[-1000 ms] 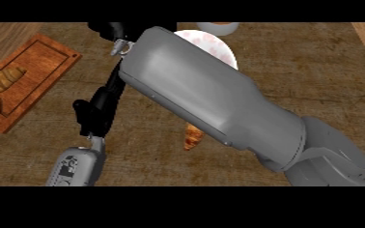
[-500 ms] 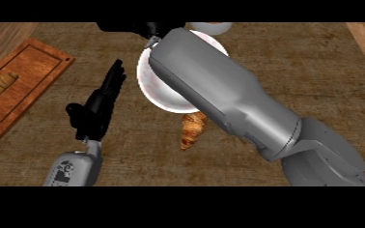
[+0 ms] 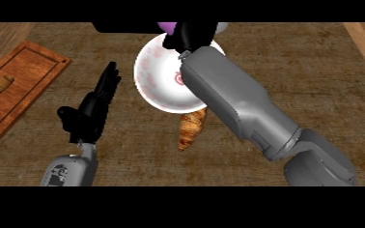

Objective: Pick the can from the placemat and place it in the bowl

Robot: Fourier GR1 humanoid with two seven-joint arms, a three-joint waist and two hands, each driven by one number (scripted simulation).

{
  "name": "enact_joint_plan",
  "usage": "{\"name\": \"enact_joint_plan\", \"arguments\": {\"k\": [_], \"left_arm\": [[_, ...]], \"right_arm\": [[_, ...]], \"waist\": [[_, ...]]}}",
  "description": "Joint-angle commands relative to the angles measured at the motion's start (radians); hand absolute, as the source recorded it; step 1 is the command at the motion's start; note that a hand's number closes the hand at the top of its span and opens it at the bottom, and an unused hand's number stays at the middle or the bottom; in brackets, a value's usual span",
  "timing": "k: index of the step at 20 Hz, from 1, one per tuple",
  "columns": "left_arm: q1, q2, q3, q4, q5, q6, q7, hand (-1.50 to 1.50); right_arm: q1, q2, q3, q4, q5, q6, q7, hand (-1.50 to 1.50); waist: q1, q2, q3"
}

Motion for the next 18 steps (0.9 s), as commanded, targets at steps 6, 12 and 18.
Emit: {"name": "enact_joint_plan", "arguments": {"k": [6,12,18], "left_arm": [[0.033,-0.014,-0.02,0.009,-0.021,0.002,-0.032,0.0],[-0.001,-0.017,0.002,0.04,-0.013,0.004,-0.039,0.0],[0.044,-0.019,-0.007,-0.032,-0.016,0.01,-0.003,0.0]], "right_arm": [[0.205,0.006,-0.158,-0.071,-0.199,-0.061,-0.224,-1.5],[0.266,0.006,-0.187,-0.163,-0.216,-0.201,-0.425,-1.5],[0.201,0.005,-0.245,-0.209,-0.154,-0.332,-0.385,-1.5]], "waist": [[-0.005,0.002,0.001],[-0.016,-0.001,0.001],[-0.016,-0.006,0.001]]}}
